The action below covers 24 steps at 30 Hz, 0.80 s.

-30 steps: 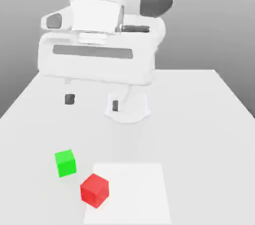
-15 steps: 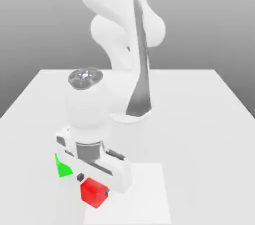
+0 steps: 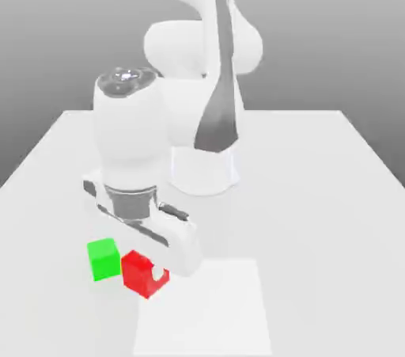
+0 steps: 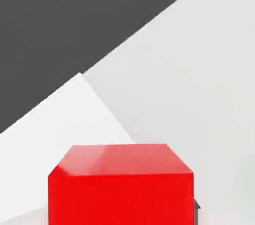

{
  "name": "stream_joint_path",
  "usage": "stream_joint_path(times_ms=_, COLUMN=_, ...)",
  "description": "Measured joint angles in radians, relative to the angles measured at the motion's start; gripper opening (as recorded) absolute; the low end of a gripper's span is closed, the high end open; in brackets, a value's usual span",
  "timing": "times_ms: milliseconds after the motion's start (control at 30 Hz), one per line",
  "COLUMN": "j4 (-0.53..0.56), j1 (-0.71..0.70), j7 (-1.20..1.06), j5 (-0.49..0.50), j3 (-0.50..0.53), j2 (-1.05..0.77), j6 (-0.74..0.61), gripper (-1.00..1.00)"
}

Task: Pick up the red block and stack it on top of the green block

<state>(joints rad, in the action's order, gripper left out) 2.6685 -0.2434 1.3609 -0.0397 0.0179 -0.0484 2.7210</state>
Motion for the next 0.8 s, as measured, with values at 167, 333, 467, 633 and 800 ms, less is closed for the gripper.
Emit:
stream_joint_path(times_ms=167, j4=0.064, j1=-0.059, j7=0.258, j5=-0.009, j3=0.032, j2=0.086, j6=-0.020, gripper=-1.00)
stream_joint_path(times_ms=333, j4=0.129, j1=-0.136, j7=0.542, j5=0.019, j3=0.043, j2=0.167, j6=-0.036, gripper=-1.00)
stream_joint_path(times_ms=467, j4=0.176, j1=-0.214, j7=0.764, j5=0.057, j3=0.043, j2=0.213, j6=-0.037, gripper=-1.00)
stream_joint_path(times_ms=633, j4=0.177, j1=-0.225, j7=0.801, j5=0.060, j3=0.046, j2=0.080, j6=0.095, gripper=-1.00)
stream_joint_path(times_ms=800, j4=0.175, j1=-0.229, j7=0.781, j5=0.031, j3=0.033, j2=-0.010, j6=0.183, gripper=1.00)
